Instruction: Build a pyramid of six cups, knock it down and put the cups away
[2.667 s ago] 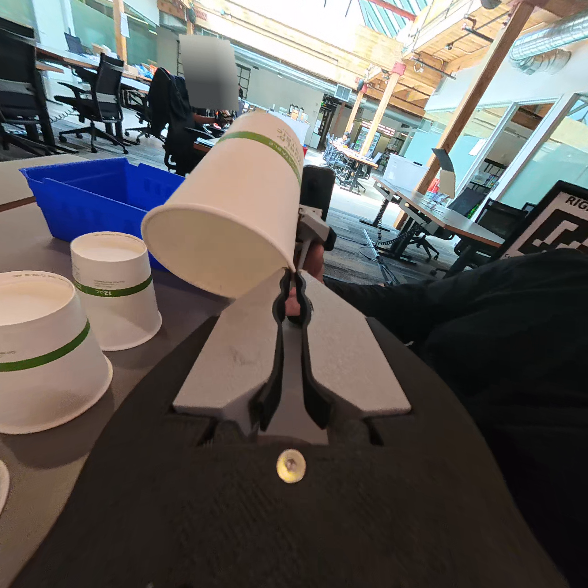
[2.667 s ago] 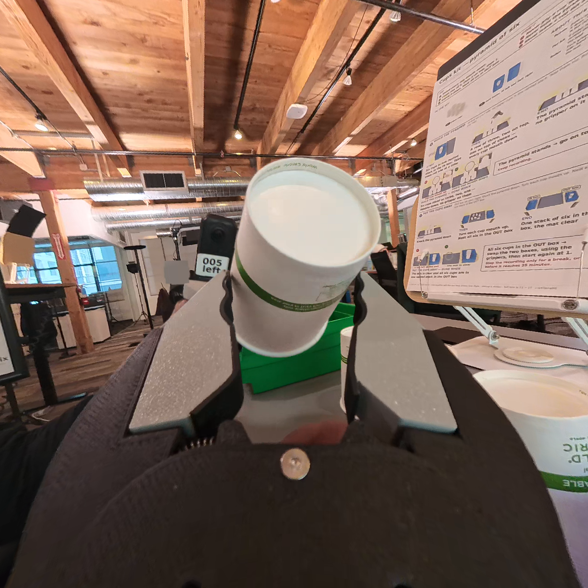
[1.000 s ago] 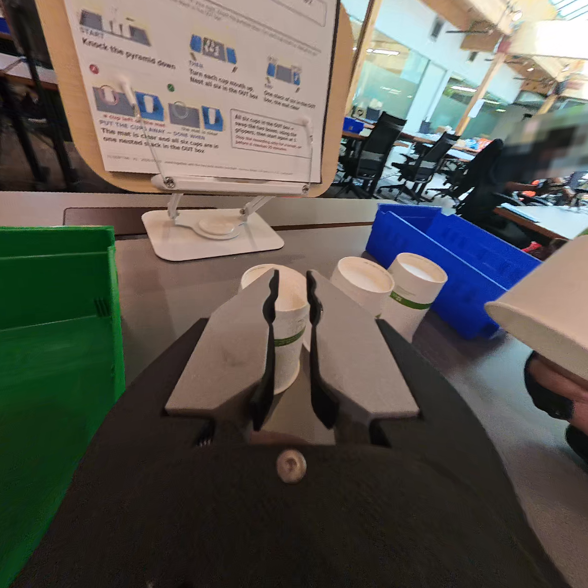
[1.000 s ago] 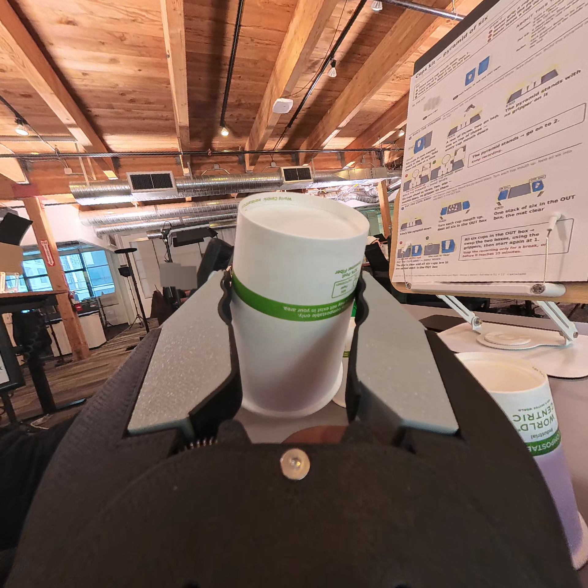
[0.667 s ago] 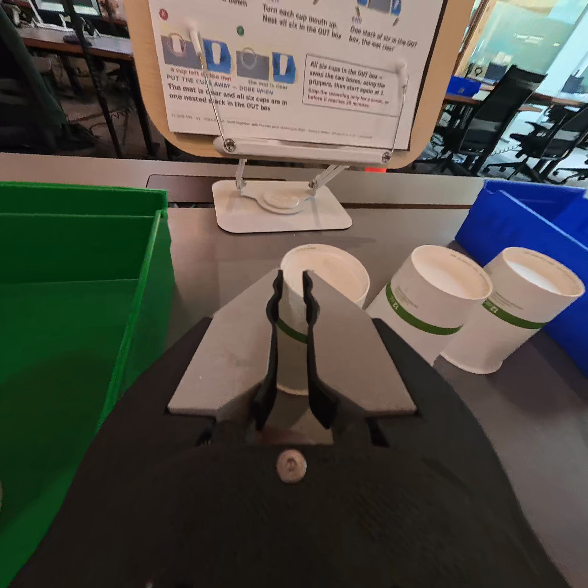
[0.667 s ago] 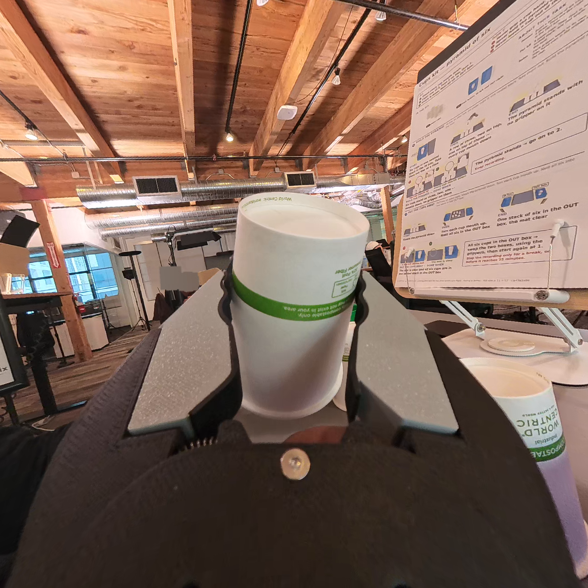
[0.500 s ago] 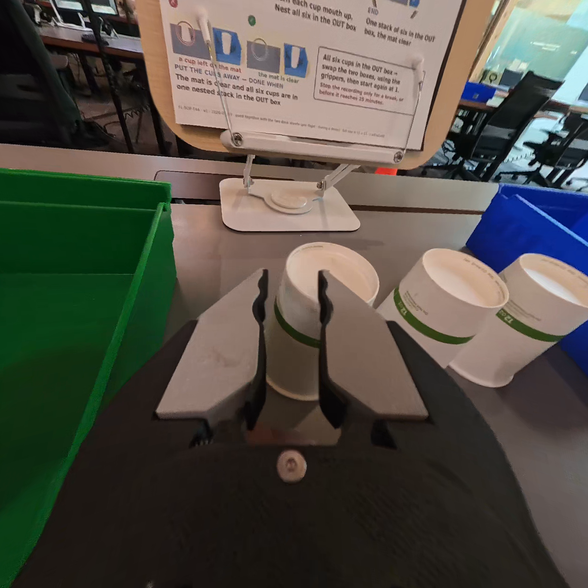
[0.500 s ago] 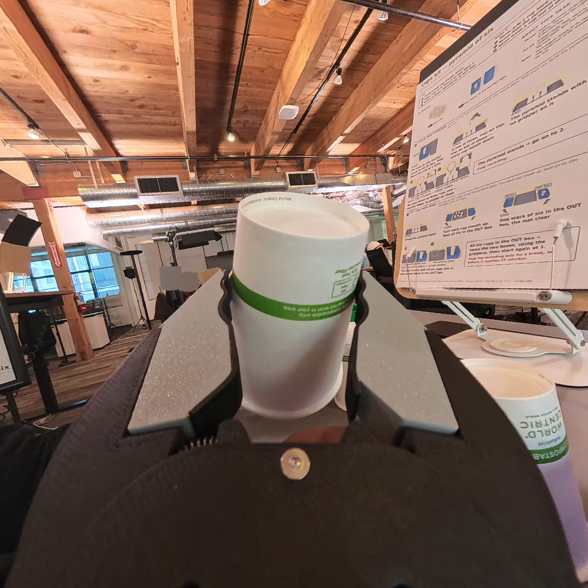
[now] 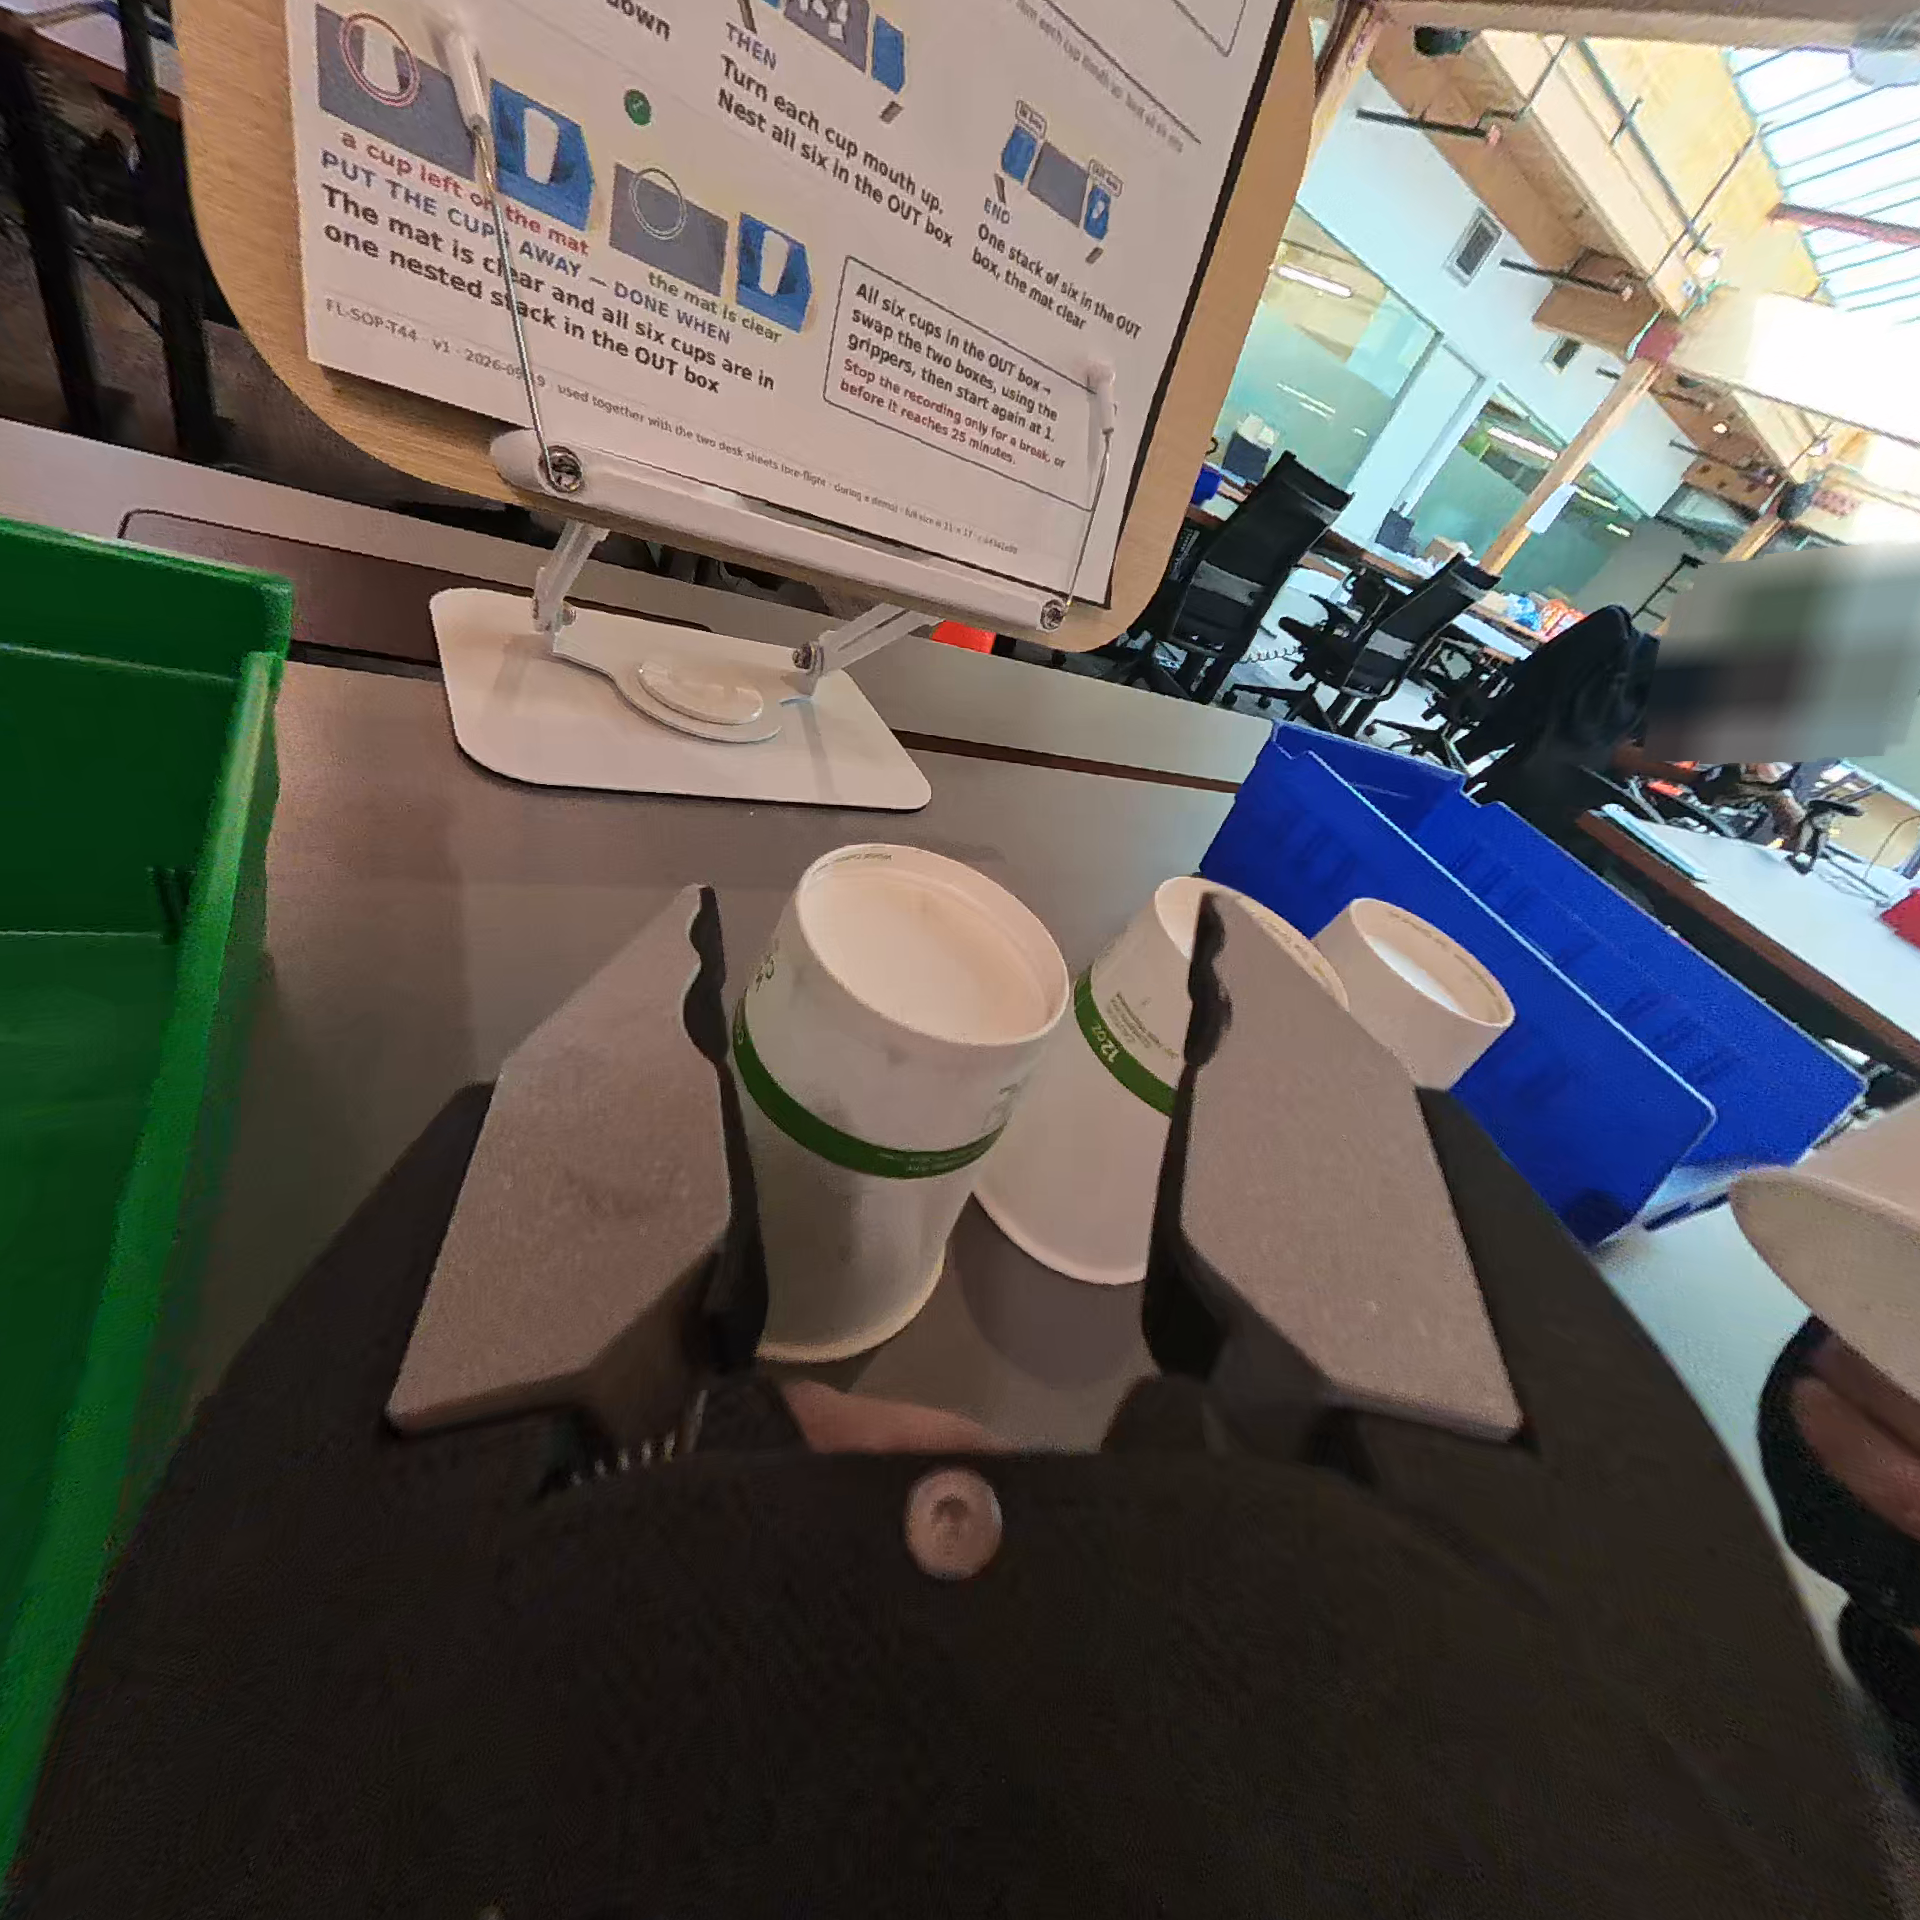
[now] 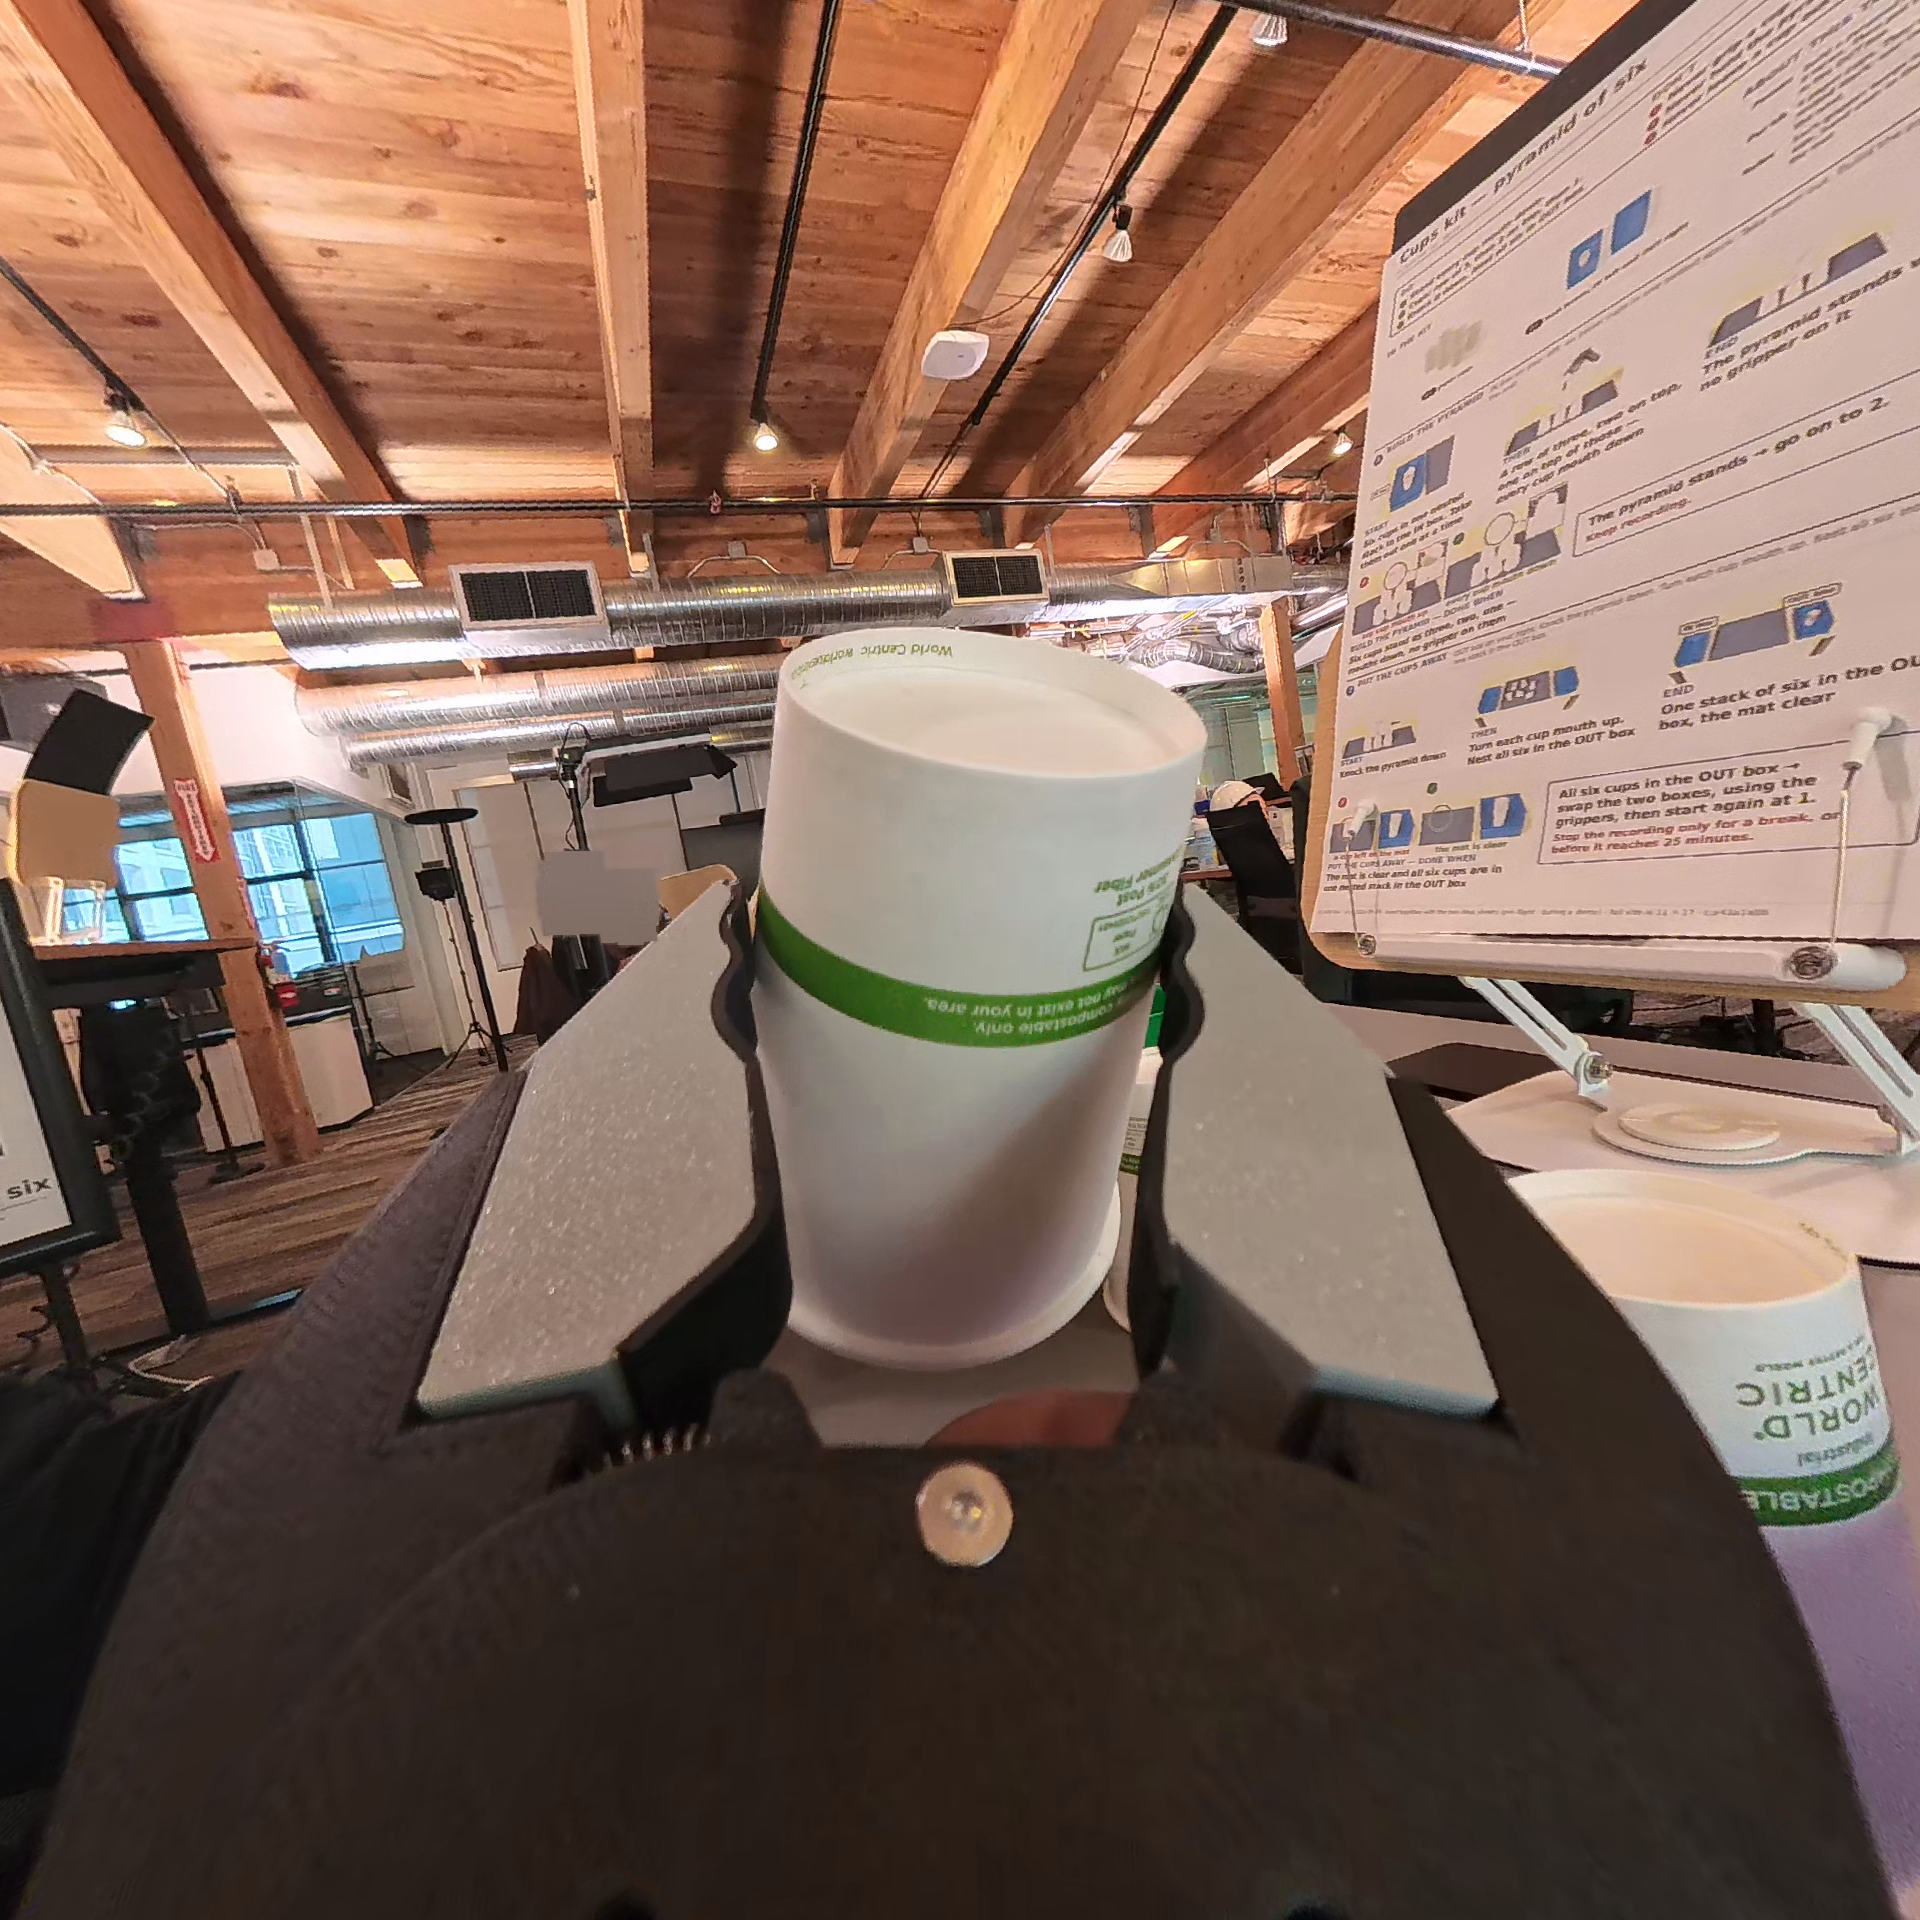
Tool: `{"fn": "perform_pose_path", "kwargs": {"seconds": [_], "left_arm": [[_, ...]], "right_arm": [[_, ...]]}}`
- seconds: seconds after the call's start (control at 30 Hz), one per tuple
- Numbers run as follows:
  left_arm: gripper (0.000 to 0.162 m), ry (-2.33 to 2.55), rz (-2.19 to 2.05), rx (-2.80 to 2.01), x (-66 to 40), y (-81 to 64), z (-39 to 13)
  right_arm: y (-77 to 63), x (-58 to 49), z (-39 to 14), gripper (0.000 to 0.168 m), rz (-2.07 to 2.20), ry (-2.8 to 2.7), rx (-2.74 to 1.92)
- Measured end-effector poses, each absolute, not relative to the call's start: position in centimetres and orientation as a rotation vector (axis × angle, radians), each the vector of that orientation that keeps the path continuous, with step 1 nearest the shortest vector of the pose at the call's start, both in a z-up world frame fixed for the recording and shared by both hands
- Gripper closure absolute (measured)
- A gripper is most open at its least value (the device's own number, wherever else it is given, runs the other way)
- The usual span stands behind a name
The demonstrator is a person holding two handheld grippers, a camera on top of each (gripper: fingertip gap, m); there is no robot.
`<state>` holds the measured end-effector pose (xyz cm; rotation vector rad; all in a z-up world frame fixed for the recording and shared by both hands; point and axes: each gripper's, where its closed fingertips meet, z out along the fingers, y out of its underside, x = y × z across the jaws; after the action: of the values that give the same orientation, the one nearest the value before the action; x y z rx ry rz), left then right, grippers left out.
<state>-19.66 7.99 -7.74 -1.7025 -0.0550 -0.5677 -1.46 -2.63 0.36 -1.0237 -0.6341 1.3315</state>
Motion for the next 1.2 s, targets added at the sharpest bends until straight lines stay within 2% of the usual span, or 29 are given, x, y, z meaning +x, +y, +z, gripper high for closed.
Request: {"fn": "perform_pose_path", "kwargs": {"seconds": [0.2,0.37,0.73,1.0,1.2], "left_arm": [[0.069,-0.020,-0.686,-1.708,-19.0,8.3,-8.3],[0.080,0.010,-0.835,-1.718,-17.8,8.0,-8.6],[0.073,0.001,-0.757,-1.672,-18.4,7.3,-7.4],[0.077,-0.039,-0.648,-1.663,-19.7,7.5,-7.4],[0.078,-0.037,-0.573,-1.646,-20.3,7.4,-7.0]], "right_arm": [[-2.7,-2.0,0.0,0.092,1.332,-0.652,-1.037],[-2.7,-1.9,0.1,0.092,1.335,-0.648,-1.034],[-2.0,-1.7,0.4,0.092,1.304,-0.649,-1.041],[3.5,-5.0,3.3,0.092,1.244,-0.743,-1.115],[7.4,-9.5,3.0,0.092,1.074,-0.759,-1.258]]}}
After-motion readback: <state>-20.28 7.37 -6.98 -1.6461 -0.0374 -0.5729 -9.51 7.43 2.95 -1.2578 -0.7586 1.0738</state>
